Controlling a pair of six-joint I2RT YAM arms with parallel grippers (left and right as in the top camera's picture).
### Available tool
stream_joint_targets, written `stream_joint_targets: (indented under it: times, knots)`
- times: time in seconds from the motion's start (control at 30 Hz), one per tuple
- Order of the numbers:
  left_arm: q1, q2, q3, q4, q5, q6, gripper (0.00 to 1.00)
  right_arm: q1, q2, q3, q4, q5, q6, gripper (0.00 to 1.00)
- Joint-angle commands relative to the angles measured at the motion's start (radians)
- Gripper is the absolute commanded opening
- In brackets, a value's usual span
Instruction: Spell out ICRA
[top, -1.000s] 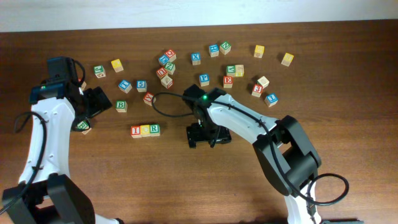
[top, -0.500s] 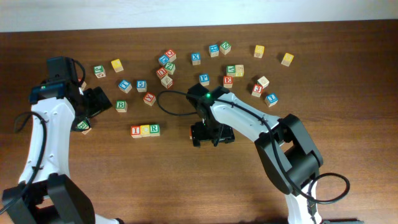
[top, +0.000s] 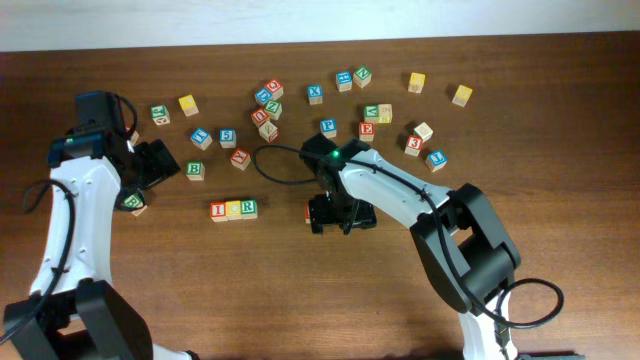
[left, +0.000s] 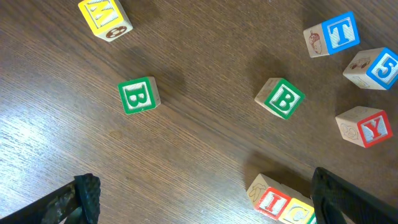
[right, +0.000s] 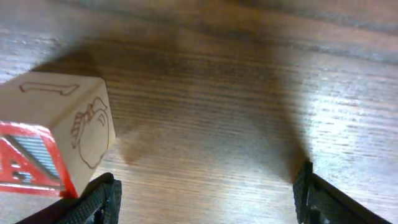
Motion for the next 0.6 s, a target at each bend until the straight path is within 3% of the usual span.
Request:
stream_joint_targets:
  times: [0.0,0.57]
  knots:
    - [0.003,-0.003,0.002,-0.001,0.007,-0.006,0.99,-0.011,0.017,-0.023,0.058,0.02,-0.014,0.79]
    - [0.003,-0.003,0.002,-0.001,0.007,-0.006,0.99,0.04,0.017,-0.023,0.135,-0.036,-0.006,0.79]
